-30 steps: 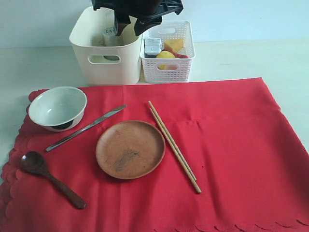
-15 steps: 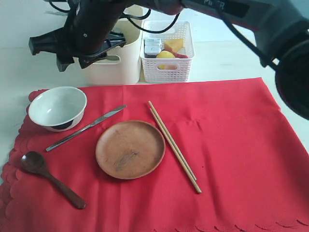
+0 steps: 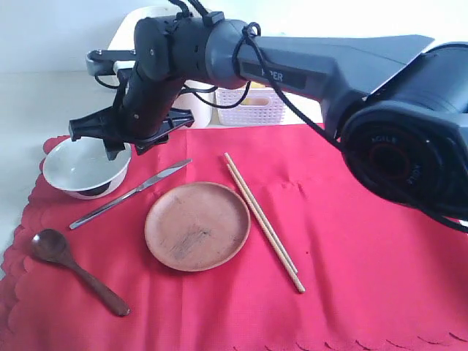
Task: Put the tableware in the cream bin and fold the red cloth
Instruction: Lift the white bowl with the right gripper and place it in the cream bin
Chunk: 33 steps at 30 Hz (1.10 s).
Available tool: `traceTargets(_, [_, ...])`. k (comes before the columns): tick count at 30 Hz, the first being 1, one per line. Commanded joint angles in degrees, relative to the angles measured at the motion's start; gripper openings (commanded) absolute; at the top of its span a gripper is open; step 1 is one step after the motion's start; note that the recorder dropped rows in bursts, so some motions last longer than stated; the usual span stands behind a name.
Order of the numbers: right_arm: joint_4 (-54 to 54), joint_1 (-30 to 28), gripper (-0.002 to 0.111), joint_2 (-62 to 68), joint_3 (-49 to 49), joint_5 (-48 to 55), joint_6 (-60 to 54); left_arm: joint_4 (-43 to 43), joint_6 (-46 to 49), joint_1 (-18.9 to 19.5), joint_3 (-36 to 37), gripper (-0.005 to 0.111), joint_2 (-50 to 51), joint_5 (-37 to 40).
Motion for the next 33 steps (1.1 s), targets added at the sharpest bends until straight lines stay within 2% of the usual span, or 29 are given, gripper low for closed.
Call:
traceTargets(1, [0.1,0.1,0.046,1.1,-0.4,-1.0,0.8,0.2,-0.2,-0.3,-0.2,0.001,-0.3,-0.7])
traceTargets(8, [1.5,0.1,0.046,2.6,-0.4,-1.0,0.9,0.2,-0.2,-0.3,-0.2,0.001,-0.3,-0.7])
traceTargets(10, [1.7,0.1,0.043,3.0,-0.4,-1.0,0.9,0.2,-0.2,-0.3,-0.2,0.001,-0.3,-0.7])
traceTargets(18, [4.0,0.0,0.000,2.4,-0.4,-0.2,0.9,0.2,-0.2,-0.3,-0.2,0.001,-0.3,-0.7])
traceTargets(26, [4.5,0.0,0.000,-3.2,-1.9,-0.1,-0.2,0.2,-0.2,-0.3,-0.2,0.001,-0.3,-0.7])
traceTargets(33, [-0.3,0.0,0.000,-9.3,-5.6,-0.1,-2.3,0.2,-0.2,-0.3,-0.2,0.001,-0.3,-0.7])
